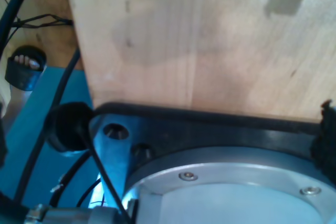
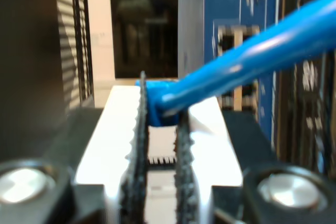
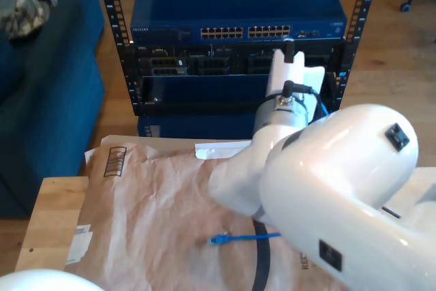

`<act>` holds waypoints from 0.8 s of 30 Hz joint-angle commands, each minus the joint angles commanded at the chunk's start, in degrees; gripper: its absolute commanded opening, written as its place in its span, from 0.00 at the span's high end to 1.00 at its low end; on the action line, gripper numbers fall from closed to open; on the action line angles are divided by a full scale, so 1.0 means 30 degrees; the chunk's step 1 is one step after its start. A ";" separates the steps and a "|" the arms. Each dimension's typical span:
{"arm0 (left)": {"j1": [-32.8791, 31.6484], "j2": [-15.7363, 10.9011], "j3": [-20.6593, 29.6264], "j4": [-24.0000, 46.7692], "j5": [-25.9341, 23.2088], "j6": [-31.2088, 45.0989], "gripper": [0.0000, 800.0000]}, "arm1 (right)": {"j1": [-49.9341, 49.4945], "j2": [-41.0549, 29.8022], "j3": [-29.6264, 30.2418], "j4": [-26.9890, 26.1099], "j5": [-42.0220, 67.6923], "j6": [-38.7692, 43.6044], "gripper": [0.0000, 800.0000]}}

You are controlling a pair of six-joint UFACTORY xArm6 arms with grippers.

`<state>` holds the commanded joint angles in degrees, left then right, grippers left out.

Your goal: Grab the cable and plug it in

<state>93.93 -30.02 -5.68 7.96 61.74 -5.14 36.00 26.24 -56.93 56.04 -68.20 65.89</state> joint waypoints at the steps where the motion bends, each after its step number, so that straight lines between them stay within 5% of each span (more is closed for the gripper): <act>1: 0.0000 0.0000 0.0000 0.0000 0.0000 0.0000 0.00 | -0.0029 0.0322 -0.0147 -0.0059 0.0000 0.0498 1.00; 24: 0.0000 0.0000 0.0000 0.0000 0.0000 0.0000 0.00 | -0.1524 0.3692 -0.3106 -0.2168 -0.1026 0.2579 1.00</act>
<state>93.93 -30.02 -5.68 7.96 61.74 -5.14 31.43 37.32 -66.25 49.54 -71.27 73.63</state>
